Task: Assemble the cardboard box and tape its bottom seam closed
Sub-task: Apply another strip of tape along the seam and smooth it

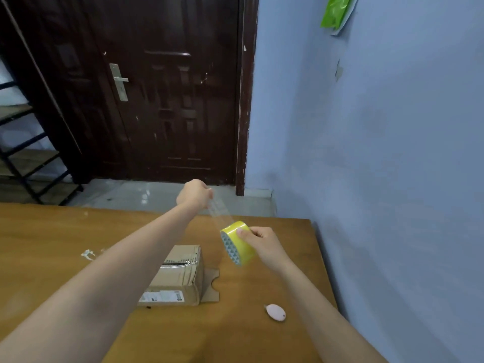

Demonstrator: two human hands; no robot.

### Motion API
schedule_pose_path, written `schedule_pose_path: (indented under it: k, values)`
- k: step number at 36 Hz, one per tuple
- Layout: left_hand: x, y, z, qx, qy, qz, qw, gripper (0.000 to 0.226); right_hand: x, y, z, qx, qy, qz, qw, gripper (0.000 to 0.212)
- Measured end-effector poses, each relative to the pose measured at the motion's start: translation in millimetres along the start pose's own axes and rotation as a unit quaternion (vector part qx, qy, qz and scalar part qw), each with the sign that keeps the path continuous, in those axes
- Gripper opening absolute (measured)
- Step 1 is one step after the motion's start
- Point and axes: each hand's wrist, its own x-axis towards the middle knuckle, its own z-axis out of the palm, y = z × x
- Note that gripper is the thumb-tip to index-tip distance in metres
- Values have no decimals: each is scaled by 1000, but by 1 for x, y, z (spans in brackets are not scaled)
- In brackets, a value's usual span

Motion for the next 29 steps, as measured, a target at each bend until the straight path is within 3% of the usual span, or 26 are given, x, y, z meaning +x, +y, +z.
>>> schedule_pose_path:
  k: [15, 23, 29]
  values:
    - [52, -57, 1, 35, -162, 76, 983, 21, 6, 0, 75, 53, 46, 87, 994, 20]
    - [62, -91, 24, 122, -234, 116, 958, 28, -2, 6, 127, 47, 109, 151, 981, 33]
    - [62, -122, 44, 160, -231, 180, 943, 25, -13, 12, 153, 52, 150, 182, 970, 32]
